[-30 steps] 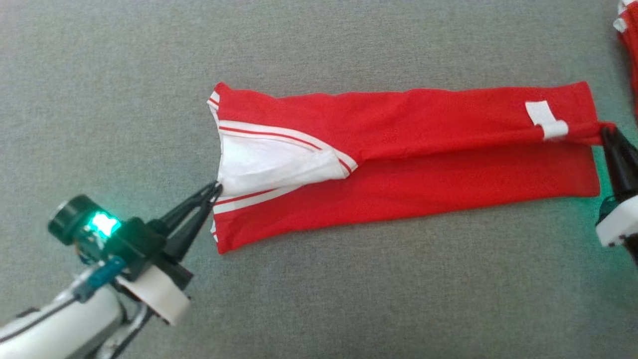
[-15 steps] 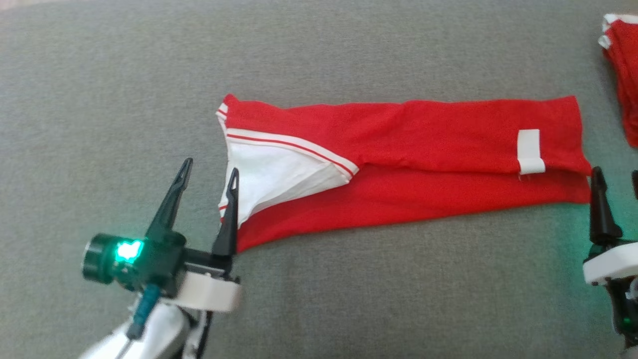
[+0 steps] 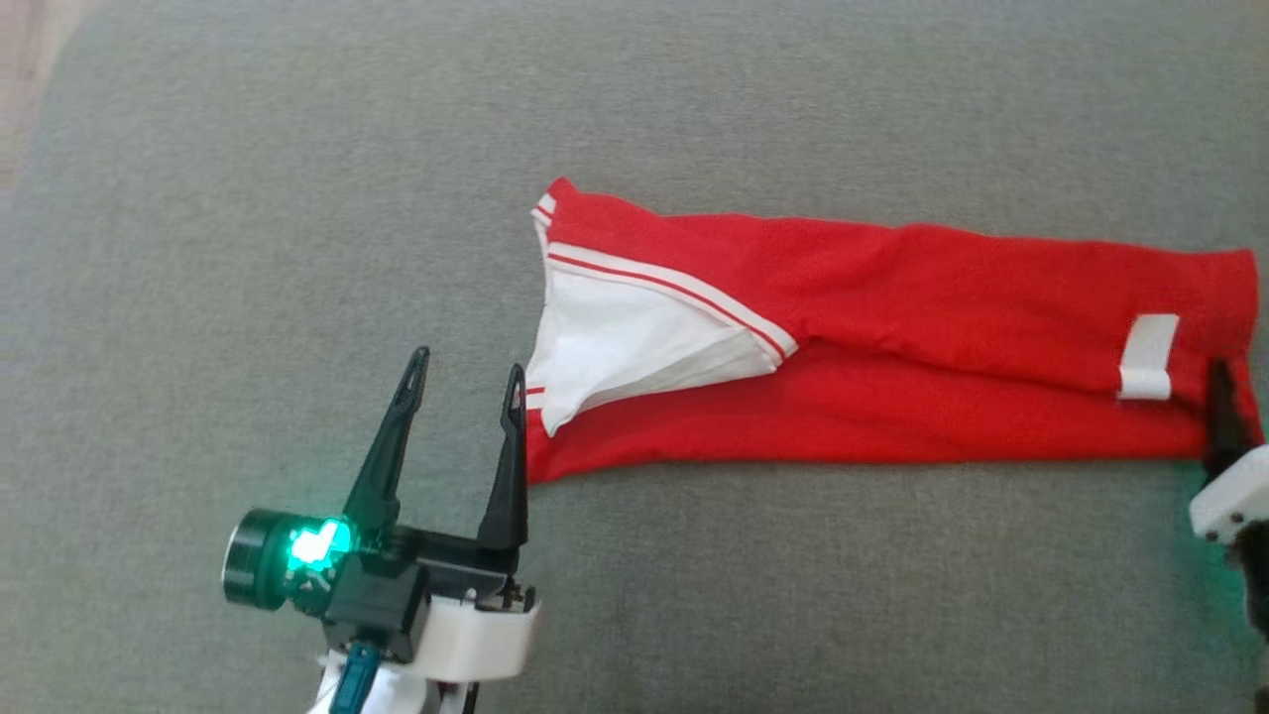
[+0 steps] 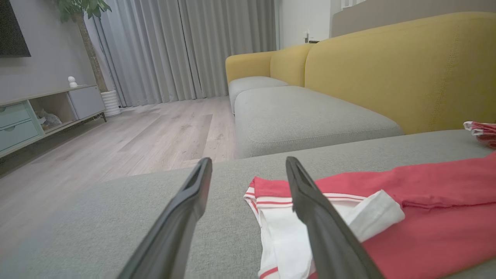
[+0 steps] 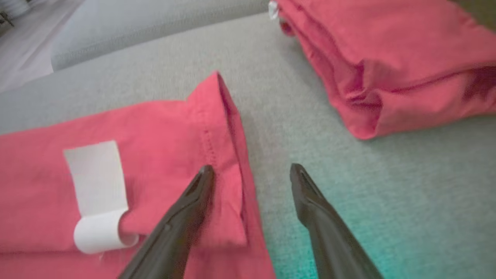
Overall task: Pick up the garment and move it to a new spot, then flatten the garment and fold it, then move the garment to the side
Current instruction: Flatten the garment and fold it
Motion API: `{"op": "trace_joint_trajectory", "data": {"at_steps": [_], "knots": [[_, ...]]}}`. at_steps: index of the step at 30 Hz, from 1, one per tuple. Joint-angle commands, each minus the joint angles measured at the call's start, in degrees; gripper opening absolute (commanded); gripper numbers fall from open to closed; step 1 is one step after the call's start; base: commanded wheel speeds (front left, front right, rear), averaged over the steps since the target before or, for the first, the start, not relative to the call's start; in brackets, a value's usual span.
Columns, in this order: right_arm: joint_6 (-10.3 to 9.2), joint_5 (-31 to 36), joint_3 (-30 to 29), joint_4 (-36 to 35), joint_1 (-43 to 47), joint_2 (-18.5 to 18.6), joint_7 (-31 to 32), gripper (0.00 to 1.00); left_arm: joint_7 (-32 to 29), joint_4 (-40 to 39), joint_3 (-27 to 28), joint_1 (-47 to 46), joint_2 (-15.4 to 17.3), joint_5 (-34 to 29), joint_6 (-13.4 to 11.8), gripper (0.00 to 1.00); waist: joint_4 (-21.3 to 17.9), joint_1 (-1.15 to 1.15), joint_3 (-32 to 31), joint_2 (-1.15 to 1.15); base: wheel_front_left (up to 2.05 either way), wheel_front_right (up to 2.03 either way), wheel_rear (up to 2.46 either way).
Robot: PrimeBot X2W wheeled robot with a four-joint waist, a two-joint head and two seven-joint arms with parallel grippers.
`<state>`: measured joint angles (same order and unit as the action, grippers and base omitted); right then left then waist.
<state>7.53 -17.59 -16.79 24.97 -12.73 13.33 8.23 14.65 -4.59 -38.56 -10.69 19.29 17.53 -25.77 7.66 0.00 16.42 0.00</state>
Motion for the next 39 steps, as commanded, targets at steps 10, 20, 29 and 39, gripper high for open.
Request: {"op": "trace_joint_trajectory", "data": {"at_steps": [10, 20, 29, 39], "knots": [[-0.04, -4.09, 0.95, -3.55, 1.83, 4.4, 4.1, 0.0, 0.34, -0.88, 10.39, 3.37, -4.26, -5.33, 5.79, 1.0, -0.6, 0.0, -0.81, 0.0, 0.0, 0.0, 0.0], [-0.04, -3.01, -0.45, -12.49, -1.66, 13.92, 7.42, 0.0, 0.35, -0.59, 14.32, 4.21, -6.3, -8.39, 10.02, 1.0, -3.3, 0.0, 0.01, 0.0, 0.0, 0.0, 0.0], [-0.04, -9.82, 7.31, -36.14, -3.52, 9.14, 14.19, 0.0, 0.35, 0.36, 16.33, 4.85, -8.85, -10.2, 12.78, 1.0, -3.7, 0.0, 0.17, 0.0, 0.0, 0.0, 0.0], [-0.04, -7.9, 25.08, -41.97, -4.69, -5.33, 14.61, 0.0, 0.35, 1.27, 18.03, 4.5, -11.31, -11.64, 15.6, 1.0, -1.92, 0.0, 0.69, 0.0, 0.0, 0.0, 0.0]]}}
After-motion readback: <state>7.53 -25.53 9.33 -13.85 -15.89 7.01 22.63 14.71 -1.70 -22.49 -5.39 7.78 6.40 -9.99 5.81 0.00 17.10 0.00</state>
